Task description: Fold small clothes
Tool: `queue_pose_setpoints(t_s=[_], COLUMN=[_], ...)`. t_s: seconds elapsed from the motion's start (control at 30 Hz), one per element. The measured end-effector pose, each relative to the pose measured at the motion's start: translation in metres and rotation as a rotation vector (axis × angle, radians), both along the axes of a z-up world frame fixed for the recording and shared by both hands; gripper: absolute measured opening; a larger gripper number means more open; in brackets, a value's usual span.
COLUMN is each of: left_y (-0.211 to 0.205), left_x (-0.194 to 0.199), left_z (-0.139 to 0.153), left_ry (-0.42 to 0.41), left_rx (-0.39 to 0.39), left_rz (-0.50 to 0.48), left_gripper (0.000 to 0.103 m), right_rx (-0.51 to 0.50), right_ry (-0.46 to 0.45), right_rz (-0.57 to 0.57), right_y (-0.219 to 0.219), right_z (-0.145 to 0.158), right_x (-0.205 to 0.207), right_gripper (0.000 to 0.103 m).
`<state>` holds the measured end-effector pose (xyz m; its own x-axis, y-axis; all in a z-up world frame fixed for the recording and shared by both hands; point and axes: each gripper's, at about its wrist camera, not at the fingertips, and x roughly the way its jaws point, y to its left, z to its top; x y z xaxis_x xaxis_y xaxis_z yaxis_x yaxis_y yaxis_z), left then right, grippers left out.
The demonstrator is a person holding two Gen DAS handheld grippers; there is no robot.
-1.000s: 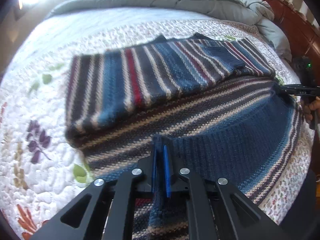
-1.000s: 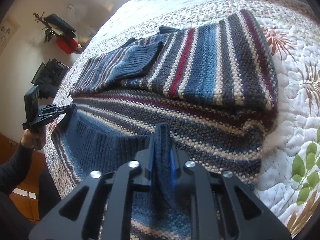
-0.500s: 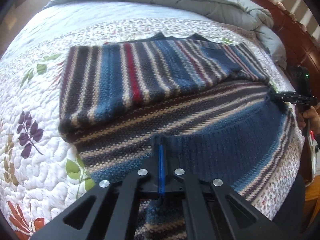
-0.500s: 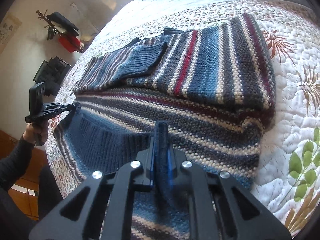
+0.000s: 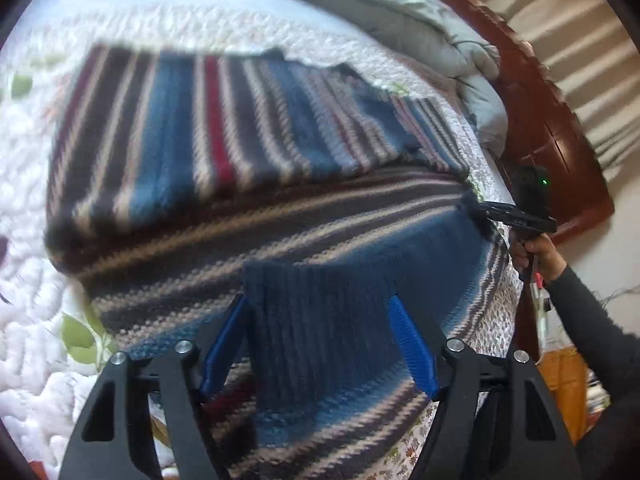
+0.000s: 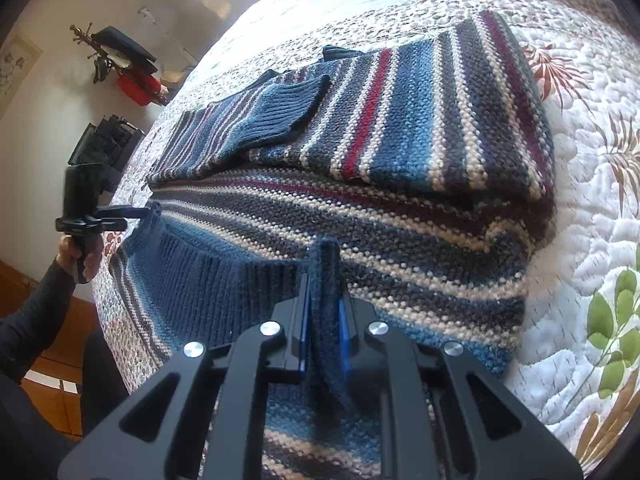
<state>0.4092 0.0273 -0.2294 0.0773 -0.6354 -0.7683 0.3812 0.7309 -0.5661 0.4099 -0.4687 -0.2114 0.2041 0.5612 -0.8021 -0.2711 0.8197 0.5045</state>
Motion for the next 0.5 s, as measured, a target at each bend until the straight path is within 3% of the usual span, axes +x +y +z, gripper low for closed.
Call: queue_pose_setpoints(t_s=[0.13, 0.17, 0.2, 0.27, 0.33, 0.4, 0.5], left_y=[0.015, 0.016, 0.015, 0.012, 0.013, 0.017, 0.010], left_x=[0.017, 0.018, 0.020, 0.022, 0.026, 0.029, 0.024], left_z=[-0.017, -0.019, -0.024, -0.034, -0.038, -0.036, -0.027], left_ry=[0.122, 0.141, 0.193, 0.242, 0.248, 0.224, 0.163], left_rx=[-0.116, -0.142, -0.194, -0.206, -0.187, -0.182, -0.144], left_rz=[0.033, 0.018, -0.009, -0.035, -0.034, -0.010, -0.007], left_gripper=[0.068, 0.062, 0.049, 0.041, 0.021, 0.010, 0.010], right_rx=[0.019, 0.024, 0.030, 0.041, 0.048, 0.056, 0.040], right_ry=[0.007, 0.008, 0.010, 0.019, 0.024, 0.029, 0.015], right_rz=[-0.001, 0.002, 0.005, 0.002, 0.002, 0.002, 0.003], right_y=[-0.003, -0.003, -0.003, -0.006, -0.006, -0.007, -0.007], right_z=[-0.001, -0.001, -0.001, -0.003, -0.004, -0.005, -0.002], right_x=[-0.002, -0.002, -0.003, -0.002, -0.001, 0.001, 0.001], right_gripper=[0.012, 0.012, 0.013, 0.013, 0.013, 0.013, 0.008])
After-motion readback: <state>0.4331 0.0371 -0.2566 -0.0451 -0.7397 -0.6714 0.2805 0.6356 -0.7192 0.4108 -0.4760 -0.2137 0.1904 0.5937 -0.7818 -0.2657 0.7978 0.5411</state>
